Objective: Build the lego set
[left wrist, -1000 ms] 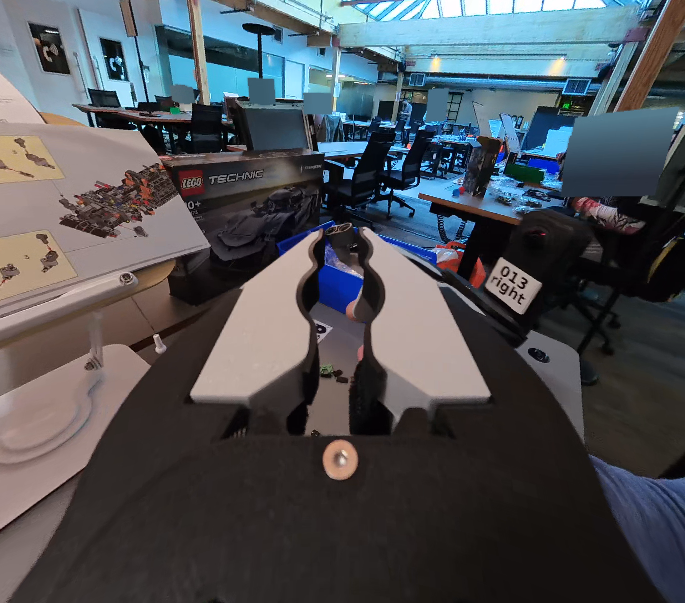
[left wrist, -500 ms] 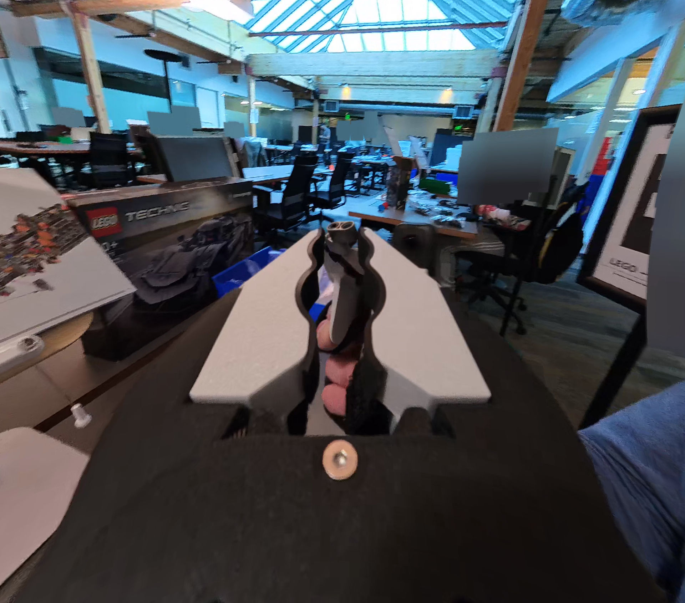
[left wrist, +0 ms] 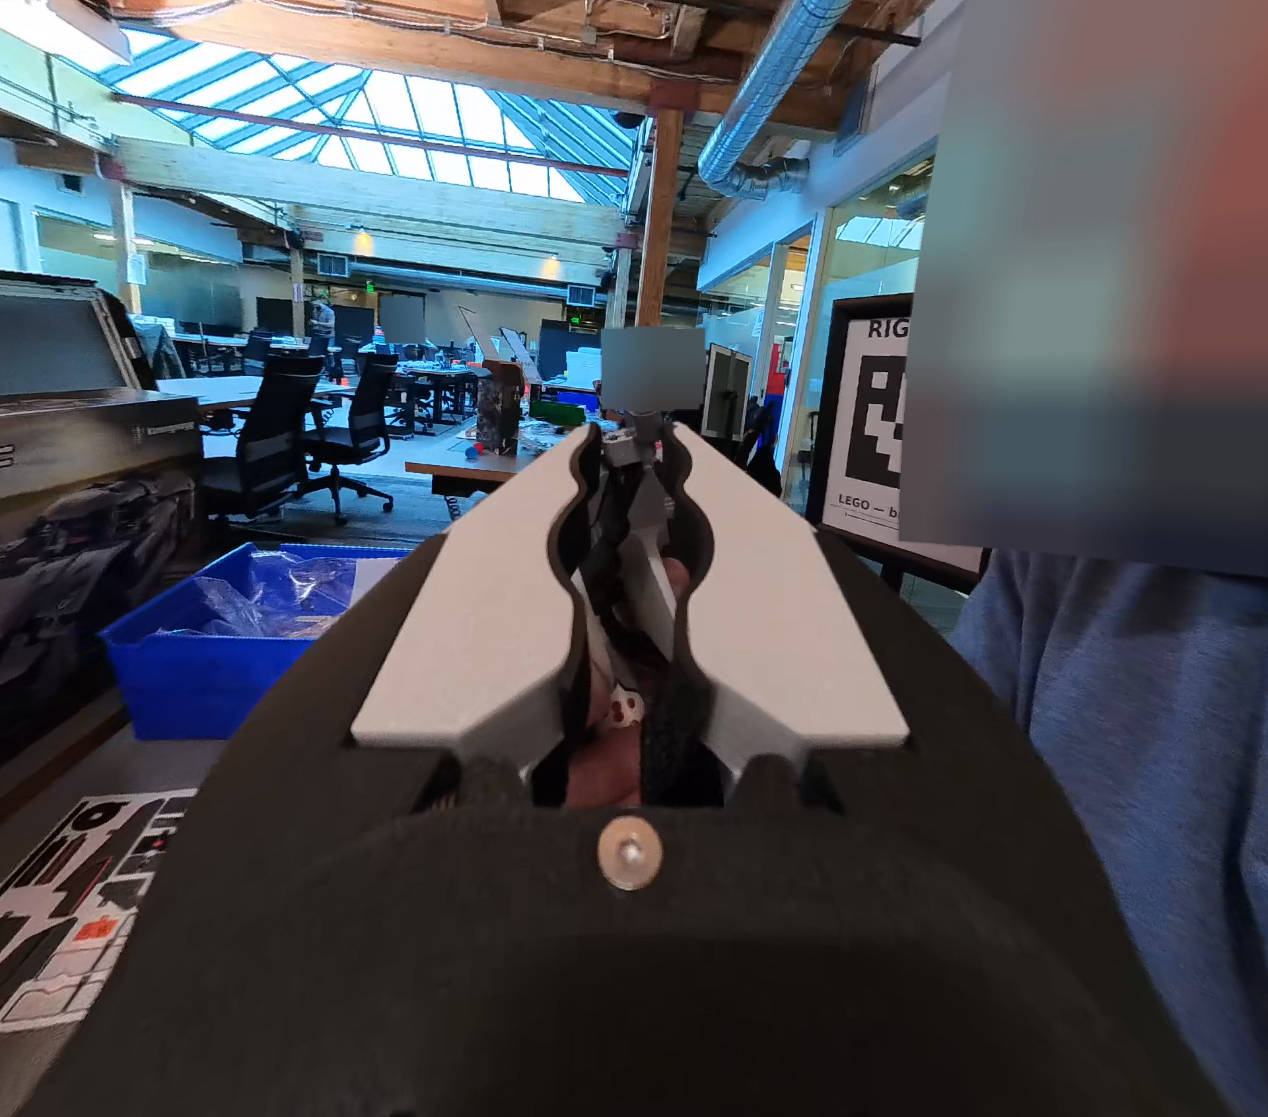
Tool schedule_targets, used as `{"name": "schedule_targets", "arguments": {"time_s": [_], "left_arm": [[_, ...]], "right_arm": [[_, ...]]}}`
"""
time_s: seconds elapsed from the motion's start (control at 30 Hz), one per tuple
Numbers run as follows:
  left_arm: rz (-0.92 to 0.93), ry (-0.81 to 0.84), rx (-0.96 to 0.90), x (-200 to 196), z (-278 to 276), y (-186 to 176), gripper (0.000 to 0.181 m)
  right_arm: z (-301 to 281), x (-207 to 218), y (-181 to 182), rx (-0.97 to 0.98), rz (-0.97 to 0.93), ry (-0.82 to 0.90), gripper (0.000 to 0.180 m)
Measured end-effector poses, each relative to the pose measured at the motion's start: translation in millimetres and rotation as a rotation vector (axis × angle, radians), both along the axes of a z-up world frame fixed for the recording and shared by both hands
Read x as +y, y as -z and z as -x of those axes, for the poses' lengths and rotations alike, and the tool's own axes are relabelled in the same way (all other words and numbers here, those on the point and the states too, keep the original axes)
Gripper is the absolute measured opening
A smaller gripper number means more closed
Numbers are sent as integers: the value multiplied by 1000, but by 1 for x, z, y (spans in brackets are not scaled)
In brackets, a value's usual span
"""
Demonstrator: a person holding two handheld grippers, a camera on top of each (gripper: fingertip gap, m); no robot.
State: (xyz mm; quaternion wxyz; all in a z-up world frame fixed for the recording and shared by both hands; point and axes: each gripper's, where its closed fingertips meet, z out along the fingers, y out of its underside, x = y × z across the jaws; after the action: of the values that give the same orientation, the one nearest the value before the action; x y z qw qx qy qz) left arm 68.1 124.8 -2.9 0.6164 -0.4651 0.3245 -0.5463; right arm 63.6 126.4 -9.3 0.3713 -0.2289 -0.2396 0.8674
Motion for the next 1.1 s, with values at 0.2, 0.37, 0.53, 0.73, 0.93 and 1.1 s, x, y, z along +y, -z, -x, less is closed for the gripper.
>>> {"name": "schedule_targets", "arguments": {"time_s": [0.2, 0.37, 0.53, 0.73, 0.93, 1.1], "left_arm": [[-29, -42, -52, -2, 6, -7, 14], [-43, -90, -10, -3, 3, -6, 14], [-41, -164, 3, 2, 9, -6, 14], [-290, -501, 337, 6, 19, 2, 18], [-686, -724, 786, 3, 12, 5, 28], [-771, -746, 932, 15, 4, 16, 26]], "right_arm": [[-4, 3, 1, 25, 9, 7, 5], [-2, 5, 4, 29, 11, 26, 5], [0, 7, 6, 22, 20, 36, 5], [1, 14, 9, -13, 46, 59, 5], [8, 13, 12, -45, 64, 29, 5], [12, 14, 15, -59, 84, 7, 4]]}}
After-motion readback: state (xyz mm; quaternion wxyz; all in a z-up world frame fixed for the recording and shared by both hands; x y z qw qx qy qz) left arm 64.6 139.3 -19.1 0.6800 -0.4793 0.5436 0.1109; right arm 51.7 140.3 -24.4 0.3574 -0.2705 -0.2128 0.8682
